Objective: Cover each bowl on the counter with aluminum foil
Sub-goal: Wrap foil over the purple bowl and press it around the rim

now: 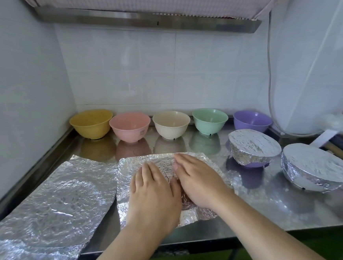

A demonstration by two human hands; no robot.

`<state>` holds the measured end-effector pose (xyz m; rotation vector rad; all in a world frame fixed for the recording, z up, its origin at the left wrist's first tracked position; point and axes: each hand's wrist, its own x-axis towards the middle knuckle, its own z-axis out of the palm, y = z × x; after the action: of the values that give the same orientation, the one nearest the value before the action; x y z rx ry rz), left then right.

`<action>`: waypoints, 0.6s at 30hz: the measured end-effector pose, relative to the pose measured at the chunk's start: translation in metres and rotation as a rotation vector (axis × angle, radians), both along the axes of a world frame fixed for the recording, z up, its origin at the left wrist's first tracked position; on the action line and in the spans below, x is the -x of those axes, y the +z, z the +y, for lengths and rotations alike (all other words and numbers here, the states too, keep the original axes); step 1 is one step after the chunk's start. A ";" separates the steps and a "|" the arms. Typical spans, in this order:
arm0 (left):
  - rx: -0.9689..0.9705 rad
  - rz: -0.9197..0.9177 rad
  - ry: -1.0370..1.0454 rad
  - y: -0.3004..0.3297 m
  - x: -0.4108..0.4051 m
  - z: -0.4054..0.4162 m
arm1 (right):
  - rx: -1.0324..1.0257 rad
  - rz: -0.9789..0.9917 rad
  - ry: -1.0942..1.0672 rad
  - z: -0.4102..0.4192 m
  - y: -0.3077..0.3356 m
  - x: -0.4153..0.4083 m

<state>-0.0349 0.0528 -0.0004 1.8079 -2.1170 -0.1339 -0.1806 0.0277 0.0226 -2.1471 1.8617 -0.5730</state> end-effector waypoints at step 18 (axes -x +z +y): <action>-0.065 -0.093 -0.010 0.005 -0.001 0.010 | 0.334 -0.078 -0.040 0.051 -0.038 -0.011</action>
<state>-0.0339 0.0626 0.0044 1.8750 -2.2096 -0.1252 -0.1695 0.0789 -0.0154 -2.2486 1.8805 -1.0253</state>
